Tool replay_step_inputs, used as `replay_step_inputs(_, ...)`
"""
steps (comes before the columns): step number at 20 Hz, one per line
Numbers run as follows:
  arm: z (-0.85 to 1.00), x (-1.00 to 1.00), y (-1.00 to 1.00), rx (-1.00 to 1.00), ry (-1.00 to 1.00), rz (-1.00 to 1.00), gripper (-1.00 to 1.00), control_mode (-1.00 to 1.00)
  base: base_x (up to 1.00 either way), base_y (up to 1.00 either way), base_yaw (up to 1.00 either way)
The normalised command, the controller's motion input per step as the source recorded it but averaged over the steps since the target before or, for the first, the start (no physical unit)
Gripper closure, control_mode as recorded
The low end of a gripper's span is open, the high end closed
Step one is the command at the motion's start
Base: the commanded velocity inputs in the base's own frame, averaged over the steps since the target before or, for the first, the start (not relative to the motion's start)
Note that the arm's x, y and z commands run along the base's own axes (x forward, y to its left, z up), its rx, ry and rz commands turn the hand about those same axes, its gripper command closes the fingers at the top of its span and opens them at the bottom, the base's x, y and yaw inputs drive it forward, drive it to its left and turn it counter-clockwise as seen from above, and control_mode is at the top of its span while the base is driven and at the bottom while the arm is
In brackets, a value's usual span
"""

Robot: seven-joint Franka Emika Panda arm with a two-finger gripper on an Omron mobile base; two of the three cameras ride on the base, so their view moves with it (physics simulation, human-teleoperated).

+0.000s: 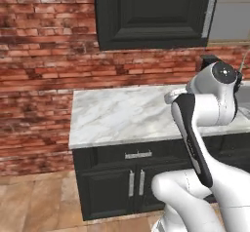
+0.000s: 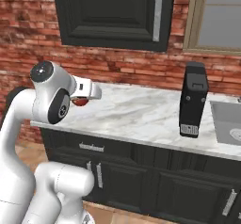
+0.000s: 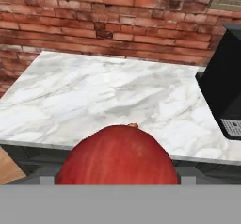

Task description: Place the onion in the correct fridge rack based on whether it is a fruit or vegetable. Finally, close the fridge door.

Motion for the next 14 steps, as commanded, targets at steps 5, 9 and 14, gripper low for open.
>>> replay_step_inputs(5,0.0,0.0,0.0,0.0,0.0,0.0,1.0,1.0,-0.55,0.0,0.47)
replay_step_inputs(9,0.0,0.0,0.0,0.0,0.0,0.0,1.0,1.0,-0.33,0.0,0.59)
replay_step_inputs(14,0.0,0.0,0.0,0.0,0.0,0.0,1.0,1.0,-0.26,0.0,0.69)
